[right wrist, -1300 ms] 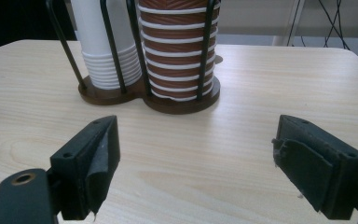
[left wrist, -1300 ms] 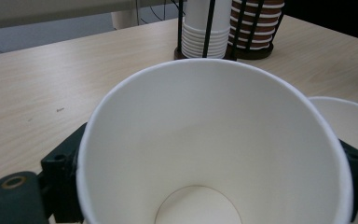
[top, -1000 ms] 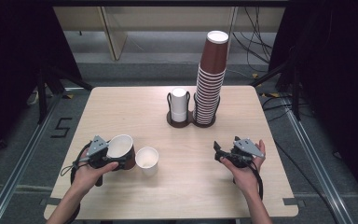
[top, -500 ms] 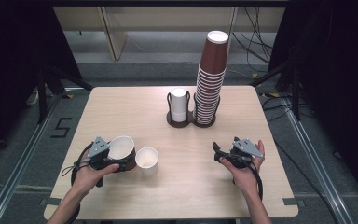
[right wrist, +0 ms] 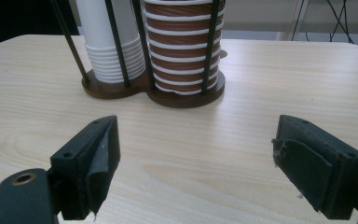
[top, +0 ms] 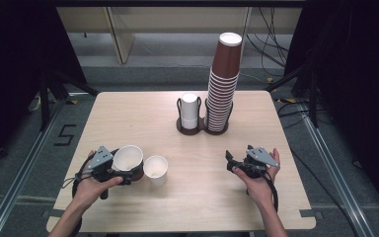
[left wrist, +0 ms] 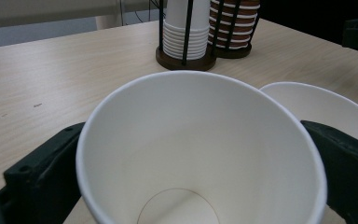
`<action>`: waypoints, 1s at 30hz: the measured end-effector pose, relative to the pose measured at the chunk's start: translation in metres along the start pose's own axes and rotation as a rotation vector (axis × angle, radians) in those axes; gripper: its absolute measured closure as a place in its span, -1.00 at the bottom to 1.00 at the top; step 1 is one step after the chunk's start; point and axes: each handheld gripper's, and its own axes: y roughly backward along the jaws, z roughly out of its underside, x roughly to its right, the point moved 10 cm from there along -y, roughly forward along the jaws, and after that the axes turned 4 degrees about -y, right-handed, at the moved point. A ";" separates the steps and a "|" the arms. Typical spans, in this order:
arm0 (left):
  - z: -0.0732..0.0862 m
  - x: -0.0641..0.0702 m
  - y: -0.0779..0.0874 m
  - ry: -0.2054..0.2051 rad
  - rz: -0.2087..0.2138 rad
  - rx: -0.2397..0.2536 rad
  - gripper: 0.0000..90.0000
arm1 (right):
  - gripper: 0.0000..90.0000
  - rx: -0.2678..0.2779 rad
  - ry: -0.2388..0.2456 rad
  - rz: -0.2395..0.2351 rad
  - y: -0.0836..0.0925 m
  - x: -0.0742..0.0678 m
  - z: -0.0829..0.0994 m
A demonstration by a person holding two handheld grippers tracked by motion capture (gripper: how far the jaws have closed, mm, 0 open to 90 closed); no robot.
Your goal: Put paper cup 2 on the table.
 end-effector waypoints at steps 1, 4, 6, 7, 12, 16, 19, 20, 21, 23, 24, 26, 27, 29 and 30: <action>0.000 0.000 0.001 -0.004 -0.001 -0.001 -1.00 | -0.65 0.000 0.000 0.000 0.000 0.000 0.000; 0.001 0.000 0.002 -0.010 0.003 0.004 -1.00 | -0.65 0.007 0.025 -0.009 0.000 0.001 -0.001; 0.001 0.000 0.003 -0.003 0.010 0.017 -1.00 | -0.65 0.005 0.022 -0.011 0.000 0.001 -0.001; 0.001 -0.001 0.005 -0.007 0.005 0.011 -1.00 | -0.65 -0.009 0.010 -0.010 0.002 0.001 0.000; 0.001 0.000 0.009 -0.005 0.014 0.025 -1.00 | -0.65 0.003 0.017 -0.018 0.001 0.001 0.000; 0.003 0.001 0.013 -0.011 0.021 0.024 -1.00 | -0.65 -0.009 0.012 -0.016 0.000 0.001 0.001; 0.005 0.001 0.016 -0.009 0.019 0.029 -1.00 | -0.65 -0.012 0.008 -0.016 0.001 0.000 0.001; 0.005 0.001 0.017 -0.008 0.022 0.040 -1.00 | -0.65 -0.010 0.009 -0.014 0.001 0.000 0.001; 0.006 0.001 0.019 -0.006 0.019 0.041 -1.00 | -0.65 -0.010 0.008 -0.013 0.001 0.000 0.002; 0.008 0.002 0.023 -0.007 0.022 0.041 -1.00 | -0.65 -0.011 0.014 -0.013 0.001 0.001 0.002; 0.008 0.003 0.023 -0.009 0.031 0.054 -1.00 | -0.65 -0.007 0.026 -0.006 0.001 0.002 0.001; 0.010 0.003 0.027 -0.013 0.029 0.056 -1.00 | -0.65 -0.008 0.026 -0.007 0.001 0.002 0.002; 0.012 0.002 0.030 -0.018 0.025 0.048 -1.00 | -0.65 -0.008 0.025 -0.006 0.001 0.002 0.002; 0.015 0.002 0.033 -0.014 0.026 0.054 -1.00 | -0.65 -0.005 0.026 -0.007 0.001 0.002 0.001; 0.016 0.003 0.034 -0.010 0.032 0.068 -1.00 | -0.65 -0.011 -0.007 -0.008 0.001 -0.001 0.003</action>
